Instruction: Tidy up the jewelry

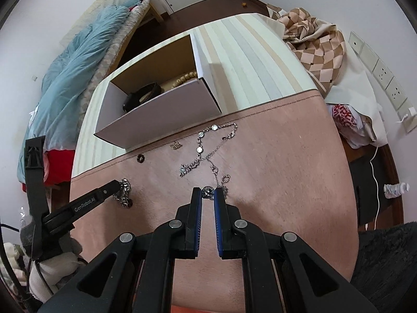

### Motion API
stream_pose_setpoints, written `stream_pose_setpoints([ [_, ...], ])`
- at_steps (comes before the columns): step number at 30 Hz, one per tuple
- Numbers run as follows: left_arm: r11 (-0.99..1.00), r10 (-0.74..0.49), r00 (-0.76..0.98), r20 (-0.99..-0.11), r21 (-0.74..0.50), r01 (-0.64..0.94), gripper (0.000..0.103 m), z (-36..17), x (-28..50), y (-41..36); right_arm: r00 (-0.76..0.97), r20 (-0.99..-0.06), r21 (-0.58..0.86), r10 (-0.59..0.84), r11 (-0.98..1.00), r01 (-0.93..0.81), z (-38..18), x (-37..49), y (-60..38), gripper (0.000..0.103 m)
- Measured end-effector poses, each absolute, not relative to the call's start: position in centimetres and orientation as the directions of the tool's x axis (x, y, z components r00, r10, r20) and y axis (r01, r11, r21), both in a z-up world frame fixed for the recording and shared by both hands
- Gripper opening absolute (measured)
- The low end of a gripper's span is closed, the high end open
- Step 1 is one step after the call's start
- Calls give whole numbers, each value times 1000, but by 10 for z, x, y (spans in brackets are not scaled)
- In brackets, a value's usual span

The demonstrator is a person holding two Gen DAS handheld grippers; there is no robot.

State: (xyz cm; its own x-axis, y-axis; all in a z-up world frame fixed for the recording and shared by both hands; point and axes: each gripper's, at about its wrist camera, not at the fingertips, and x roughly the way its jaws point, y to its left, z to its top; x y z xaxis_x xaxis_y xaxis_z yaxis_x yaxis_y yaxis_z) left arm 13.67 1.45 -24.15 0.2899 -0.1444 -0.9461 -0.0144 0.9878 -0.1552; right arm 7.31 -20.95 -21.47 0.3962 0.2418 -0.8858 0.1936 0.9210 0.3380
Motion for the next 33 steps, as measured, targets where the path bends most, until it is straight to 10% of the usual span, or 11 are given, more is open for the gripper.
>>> stream_pose_setpoints([
  [17,918,-362,400,-842,-397,-6,1,-166,126,57,511,-812,399,282,907,133,-149,86,-208,10],
  [22,945,-316,289,-904,-328,7,16,-199,128,50,515,-810,391,279,912,122,-145,85,-203,9],
  [24,959,-281,252,-926,-283,27,47,-217,124,44,505,-818,387,275,913,129,-151,81,-202,10],
  [33,981,-154,256,-954,-118,151,48,-245,107,15,473,-849,354,238,919,173,-175,70,-211,10],
])
